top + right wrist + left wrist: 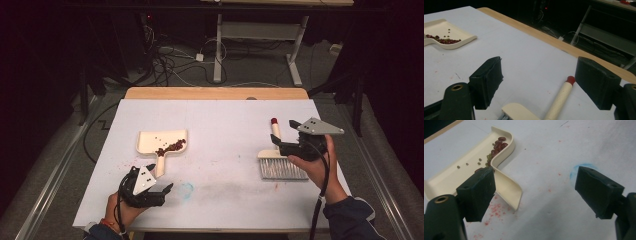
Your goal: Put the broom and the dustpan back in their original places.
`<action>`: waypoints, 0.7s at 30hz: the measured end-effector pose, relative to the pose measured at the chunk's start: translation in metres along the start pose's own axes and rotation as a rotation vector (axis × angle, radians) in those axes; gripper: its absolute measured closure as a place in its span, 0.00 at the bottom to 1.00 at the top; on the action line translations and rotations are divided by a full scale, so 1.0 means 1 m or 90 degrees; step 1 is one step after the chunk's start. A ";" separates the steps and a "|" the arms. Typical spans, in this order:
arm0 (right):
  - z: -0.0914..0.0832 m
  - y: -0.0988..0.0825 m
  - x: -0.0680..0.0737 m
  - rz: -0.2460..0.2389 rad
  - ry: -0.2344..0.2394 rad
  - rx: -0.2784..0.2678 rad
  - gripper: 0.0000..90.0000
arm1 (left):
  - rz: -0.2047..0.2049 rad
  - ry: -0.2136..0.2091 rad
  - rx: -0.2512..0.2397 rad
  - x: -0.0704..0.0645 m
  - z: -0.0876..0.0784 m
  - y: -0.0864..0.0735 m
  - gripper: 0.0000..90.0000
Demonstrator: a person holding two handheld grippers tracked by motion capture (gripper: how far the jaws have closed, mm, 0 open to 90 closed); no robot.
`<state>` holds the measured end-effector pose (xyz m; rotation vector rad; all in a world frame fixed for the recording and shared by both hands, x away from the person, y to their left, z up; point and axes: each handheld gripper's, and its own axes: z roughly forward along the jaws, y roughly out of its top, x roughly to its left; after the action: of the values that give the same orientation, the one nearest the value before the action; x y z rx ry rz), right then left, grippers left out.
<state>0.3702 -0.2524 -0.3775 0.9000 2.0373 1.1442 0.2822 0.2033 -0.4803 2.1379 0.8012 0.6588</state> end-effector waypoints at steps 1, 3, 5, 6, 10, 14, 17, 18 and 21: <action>-0.002 -0.001 0.001 -0.001 0.002 -0.001 0.25 | 0.001 -0.001 0.001 0.000 0.000 0.000 0.18; -0.005 -0.002 0.004 -0.007 0.004 -0.004 0.25 | -0.005 -0.004 0.003 -0.001 0.000 0.000 0.18; -0.009 -0.004 0.006 -0.011 0.008 -0.006 0.25 | -0.006 -0.007 0.001 0.000 0.000 0.000 0.18; -0.010 -0.006 0.007 -0.015 0.010 -0.008 0.25 | -0.006 -0.007 0.002 -0.001 0.000 0.000 0.18; -0.017 -0.011 0.010 -0.019 0.017 -0.012 0.25 | -0.006 -0.007 0.001 -0.001 0.000 0.000 0.18; -0.022 -0.016 0.013 -0.026 0.012 -0.011 0.25 | 0.003 -0.004 -0.003 0.000 0.000 0.000 0.18; -0.023 -0.021 0.014 -0.034 0.009 -0.005 0.25 | 0.004 -0.002 -0.004 0.000 0.000 0.000 0.18; -0.024 -0.023 0.014 -0.034 0.007 -0.003 0.25 | 0.003 -0.003 -0.004 0.000 0.000 0.000 0.18; -0.025 -0.029 0.014 -0.029 0.008 -0.002 0.25 | 0.004 -0.003 -0.001 0.000 0.001 0.000 0.18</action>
<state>0.3354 -0.2643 -0.3945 0.8419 2.0549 1.1307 0.2827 0.2026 -0.4805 2.1409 0.7905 0.6570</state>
